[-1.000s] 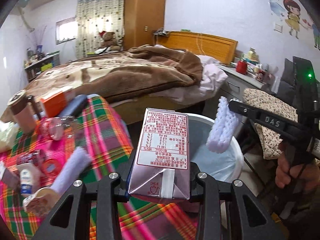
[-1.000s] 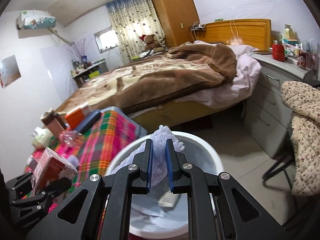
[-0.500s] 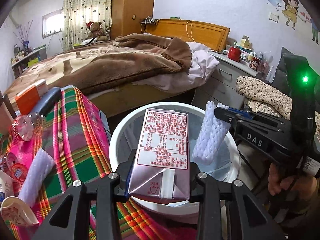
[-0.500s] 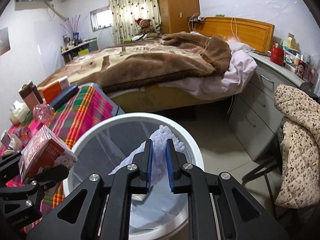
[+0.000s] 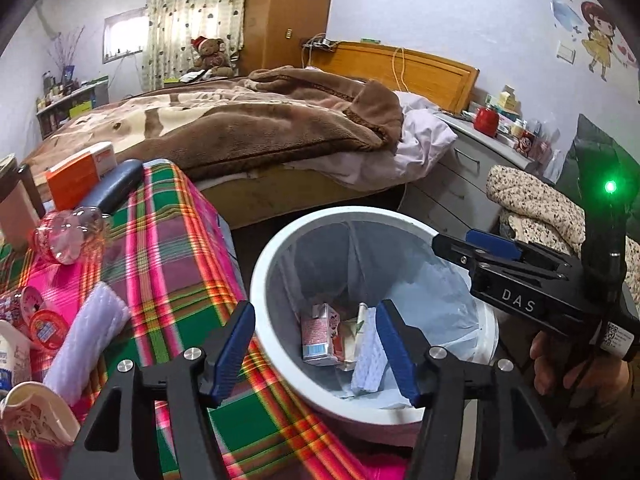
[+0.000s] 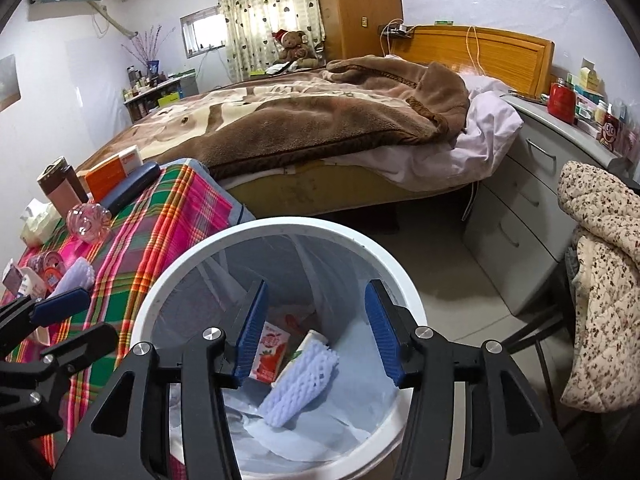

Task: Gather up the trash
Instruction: 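Withdraw both open grippers from the wastebasket toward the bed, then grasp the white milk box with the left gripper while the right gripper grasps another foam mesh net, then carry the milk box and foam net over the wastebasket and open both grippers, then withdraw both open grippers from the wastebasket back toward the table, then grasp the white yogurt cup with the left gripper while the right gripper grasps the patterned paper cup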

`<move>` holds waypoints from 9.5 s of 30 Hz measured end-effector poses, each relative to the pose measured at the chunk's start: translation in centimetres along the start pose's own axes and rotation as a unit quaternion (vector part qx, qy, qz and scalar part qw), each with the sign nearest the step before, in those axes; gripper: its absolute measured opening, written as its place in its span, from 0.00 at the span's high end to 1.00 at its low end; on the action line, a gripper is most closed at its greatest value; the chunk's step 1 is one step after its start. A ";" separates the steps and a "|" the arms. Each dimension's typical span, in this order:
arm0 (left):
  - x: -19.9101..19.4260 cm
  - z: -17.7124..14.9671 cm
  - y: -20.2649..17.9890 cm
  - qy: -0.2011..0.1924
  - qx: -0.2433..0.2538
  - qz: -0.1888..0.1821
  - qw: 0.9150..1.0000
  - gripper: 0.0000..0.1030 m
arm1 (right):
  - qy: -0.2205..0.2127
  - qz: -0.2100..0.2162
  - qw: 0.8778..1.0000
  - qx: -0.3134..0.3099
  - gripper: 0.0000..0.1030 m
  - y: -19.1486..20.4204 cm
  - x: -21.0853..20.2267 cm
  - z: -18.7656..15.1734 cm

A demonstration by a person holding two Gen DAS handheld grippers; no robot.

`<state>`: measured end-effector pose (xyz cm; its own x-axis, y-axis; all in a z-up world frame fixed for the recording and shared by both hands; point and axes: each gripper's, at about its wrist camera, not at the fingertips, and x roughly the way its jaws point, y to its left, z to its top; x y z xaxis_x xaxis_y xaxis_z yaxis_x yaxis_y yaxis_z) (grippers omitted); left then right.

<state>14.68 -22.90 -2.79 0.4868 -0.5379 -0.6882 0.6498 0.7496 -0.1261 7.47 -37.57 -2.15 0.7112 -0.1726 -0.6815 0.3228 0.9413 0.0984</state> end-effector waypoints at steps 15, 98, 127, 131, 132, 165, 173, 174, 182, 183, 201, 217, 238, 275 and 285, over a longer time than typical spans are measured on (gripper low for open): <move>-5.4 -1.2 5.1 -0.038 -0.047 0.045 0.997 0.38 | -0.021 0.042 0.999 -0.002 0.50 3.8 -1.2 0.5; -9.3 -6.5 35.0 -0.024 -0.204 0.179 0.962 0.27 | 0.104 0.143 0.979 -0.106 0.65 26.8 7.6 -1.1; -14.6 -6.0 29.1 -0.065 -0.168 0.203 0.962 0.49 | 0.038 0.166 0.982 -0.086 0.72 23.7 2.8 0.2; -15.3 -5.8 27.5 -0.072 -0.164 0.199 0.963 0.49 | 0.025 0.166 0.982 -0.085 0.72 22.8 1.5 0.4; -15.4 -5.7 26.9 -0.075 -0.160 0.201 0.964 0.49 | 0.022 0.166 0.982 -0.085 0.72 22.5 1.3 0.5; -11.2 -0.5 7.2 -0.085 -0.044 0.080 0.992 0.48 | -0.049 0.075 0.996 -0.021 0.72 8.1 -4.6 1.5; -8.7 0.6 3.3 -0.076 -0.019 0.046 0.996 0.48 | -0.051 0.049 0.997 -0.012 0.72 5.1 -4.9 1.3; -8.3 0.7 2.8 -0.074 -0.016 0.042 0.996 0.48 | -0.051 0.046 0.998 -0.011 0.72 4.7 -4.9 1.3; -4.4 1.2 -0.6 -0.049 -0.001 0.016 0.999 0.48 | -0.037 0.033 0.999 -0.012 0.72 2.4 -3.7 1.1; -3.9 1.3 -1.1 -0.046 0.005 0.015 0.999 0.48 | -0.033 0.033 0.999 -0.012 0.72 2.1 -3.6 1.0; 2.2 1.1 -2.7 0.008 0.005 0.006 1.000 0.48 | 0.041 0.040 0.998 -0.022 0.70 -0.1 0.3 -0.5; 1.3 0.9 -1.8 -0.002 -0.011 0.009 1.000 0.36 | 0.045 0.018 0.998 -0.034 0.46 -0.5 0.2 -0.6; -5.5 -0.4 4.9 -0.052 -0.063 0.072 0.994 0.36 | 0.001 0.055 0.998 -0.043 0.46 3.9 -2.1 -0.1; -9.6 -5.6 24.8 -0.012 -0.181 0.131 0.975 0.33 | 0.043 0.192 0.966 -0.166 0.46 20.5 -0.6 -2.8; -7.0 -5.4 27.1 0.027 -0.173 0.126 0.976 0.33 | 0.072 0.249 0.948 -0.184 0.46 22.9 0.3 -4.1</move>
<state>25.75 3.19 -5.24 0.5679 -0.3048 -0.7646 0.2731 0.9461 -0.1744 12.54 -14.86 -3.08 0.6173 0.3367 -0.7110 -0.2903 0.9375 0.1919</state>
